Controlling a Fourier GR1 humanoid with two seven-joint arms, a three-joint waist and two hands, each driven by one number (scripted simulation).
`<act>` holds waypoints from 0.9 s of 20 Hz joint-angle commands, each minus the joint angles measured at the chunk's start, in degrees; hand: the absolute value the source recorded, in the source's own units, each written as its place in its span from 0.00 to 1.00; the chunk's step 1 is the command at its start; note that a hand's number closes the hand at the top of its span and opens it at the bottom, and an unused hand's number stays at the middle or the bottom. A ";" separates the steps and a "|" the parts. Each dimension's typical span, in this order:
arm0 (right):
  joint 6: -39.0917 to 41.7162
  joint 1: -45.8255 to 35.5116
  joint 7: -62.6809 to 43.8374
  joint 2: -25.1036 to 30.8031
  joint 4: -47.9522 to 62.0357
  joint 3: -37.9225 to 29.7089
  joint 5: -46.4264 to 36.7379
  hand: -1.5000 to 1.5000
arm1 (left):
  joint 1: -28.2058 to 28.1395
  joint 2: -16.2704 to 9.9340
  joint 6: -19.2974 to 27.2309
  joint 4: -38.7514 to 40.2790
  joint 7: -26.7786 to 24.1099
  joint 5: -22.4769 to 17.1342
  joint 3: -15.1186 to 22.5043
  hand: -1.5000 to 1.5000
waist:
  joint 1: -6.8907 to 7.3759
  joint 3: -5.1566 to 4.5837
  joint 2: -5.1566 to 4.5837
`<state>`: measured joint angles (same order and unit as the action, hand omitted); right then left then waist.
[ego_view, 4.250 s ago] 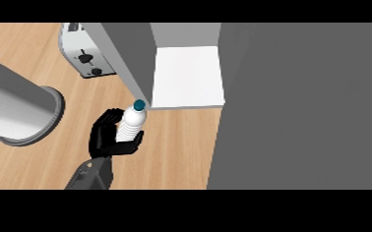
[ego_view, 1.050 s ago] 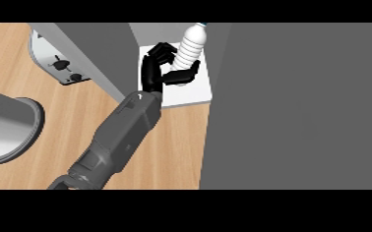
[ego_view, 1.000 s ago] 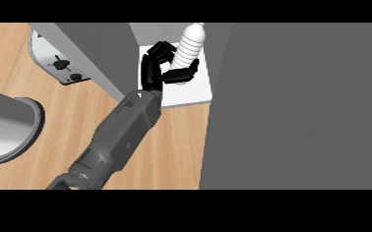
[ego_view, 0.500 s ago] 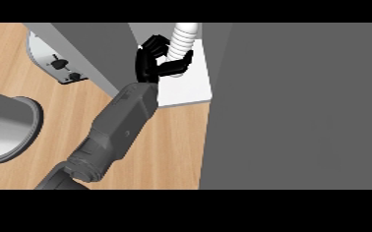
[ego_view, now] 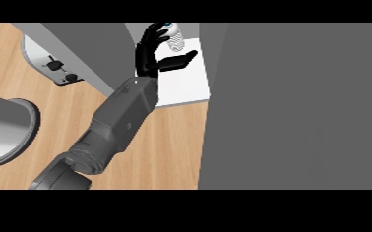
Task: Pick up the bottled water, place it into the cabinet and close the cabinet
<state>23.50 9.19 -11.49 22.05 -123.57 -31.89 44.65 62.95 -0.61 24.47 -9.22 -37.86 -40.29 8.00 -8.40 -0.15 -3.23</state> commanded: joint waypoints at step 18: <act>1.86 -1.27 0.26 0.86 1.21 -0.09 0.12 0.00 | 3.88 0.57 -4.04 5.10 -4.76 6.12 4.39 0.00 | -0.68 0.05 -0.22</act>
<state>24.82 8.33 -11.55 22.74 -122.64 -31.95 44.87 67.88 -0.61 22.51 -4.32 -40.48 -35.99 10.60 -8.82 -0.09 -3.45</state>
